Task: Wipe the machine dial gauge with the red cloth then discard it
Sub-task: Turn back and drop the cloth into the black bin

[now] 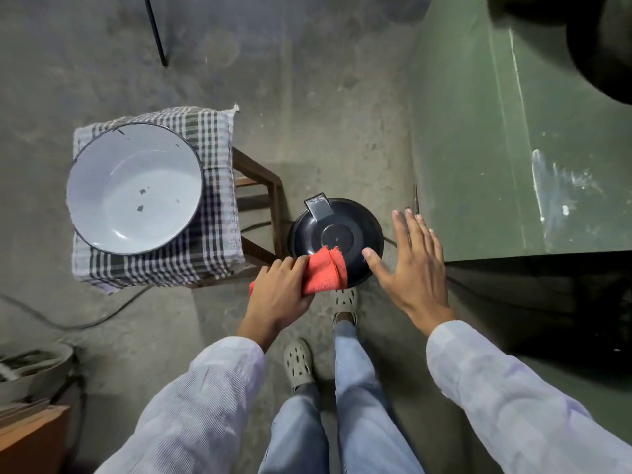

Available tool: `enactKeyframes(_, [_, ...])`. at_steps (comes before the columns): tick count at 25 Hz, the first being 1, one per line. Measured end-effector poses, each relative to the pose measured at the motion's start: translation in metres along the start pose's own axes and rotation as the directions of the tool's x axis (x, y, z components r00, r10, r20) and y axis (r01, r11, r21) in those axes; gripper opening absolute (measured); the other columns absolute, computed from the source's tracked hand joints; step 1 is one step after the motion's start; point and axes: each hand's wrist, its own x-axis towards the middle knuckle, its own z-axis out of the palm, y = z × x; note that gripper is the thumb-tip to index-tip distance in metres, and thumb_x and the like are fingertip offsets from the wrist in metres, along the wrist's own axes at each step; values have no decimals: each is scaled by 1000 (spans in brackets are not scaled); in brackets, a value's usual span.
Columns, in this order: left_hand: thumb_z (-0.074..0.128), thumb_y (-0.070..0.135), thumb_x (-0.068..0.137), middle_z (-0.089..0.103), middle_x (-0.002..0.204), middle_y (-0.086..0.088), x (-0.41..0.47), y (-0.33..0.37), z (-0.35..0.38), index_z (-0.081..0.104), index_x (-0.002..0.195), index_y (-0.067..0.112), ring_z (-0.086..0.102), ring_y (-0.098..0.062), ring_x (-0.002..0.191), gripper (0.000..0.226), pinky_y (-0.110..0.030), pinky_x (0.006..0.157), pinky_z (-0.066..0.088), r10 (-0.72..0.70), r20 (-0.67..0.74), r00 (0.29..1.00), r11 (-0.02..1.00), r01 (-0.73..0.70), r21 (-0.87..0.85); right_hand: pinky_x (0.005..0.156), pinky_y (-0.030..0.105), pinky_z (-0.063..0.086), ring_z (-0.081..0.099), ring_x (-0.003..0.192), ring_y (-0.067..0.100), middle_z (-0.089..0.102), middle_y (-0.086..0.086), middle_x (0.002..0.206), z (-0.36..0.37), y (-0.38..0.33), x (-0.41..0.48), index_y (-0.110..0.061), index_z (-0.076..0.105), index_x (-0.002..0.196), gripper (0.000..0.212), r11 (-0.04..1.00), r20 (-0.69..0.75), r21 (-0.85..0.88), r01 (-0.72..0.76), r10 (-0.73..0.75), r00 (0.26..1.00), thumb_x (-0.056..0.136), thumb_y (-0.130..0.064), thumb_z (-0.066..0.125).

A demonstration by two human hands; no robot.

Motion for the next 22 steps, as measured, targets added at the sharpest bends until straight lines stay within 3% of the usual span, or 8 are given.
enactKeyframes(11, [63, 42, 84, 67, 111, -7, 31, 11, 20, 56, 139, 18, 65, -34, 101, 60, -46, 86, 51, 131, 21, 991, 988, -132, 76, 133, 51, 20, 24, 164, 32, 29, 15, 175, 16, 10, 32, -14, 30, 167, 88, 1000, 1, 18, -19, 19, 1000, 100, -71, 27])
enactKeyframes(17, [60, 41, 86, 57, 143, -11, 60, 26, 22, 38, 159, 15, 59, -35, 120, 80, -51, 105, 45, 176, -35, 984, 974, -169, 148, 134, 52, 20, 22, 165, 31, 27, 15, 176, 25, 17, 29, -16, 26, 168, 88, 999, 28, 12, -37, 37, 999, 100, -71, 27])
enactKeyframes(22, [60, 40, 94, 50, 157, -13, 61, 22, 23, 41, 159, 10, 53, -35, 136, 74, -50, 115, 41, 178, -98, 979, 979, -167, 118, 134, 49, 18, 21, 165, 30, 26, 14, 176, 32, 20, 24, -17, 25, 169, 90, 999, 63, -2, -52, 52, 997, 99, -73, 28])
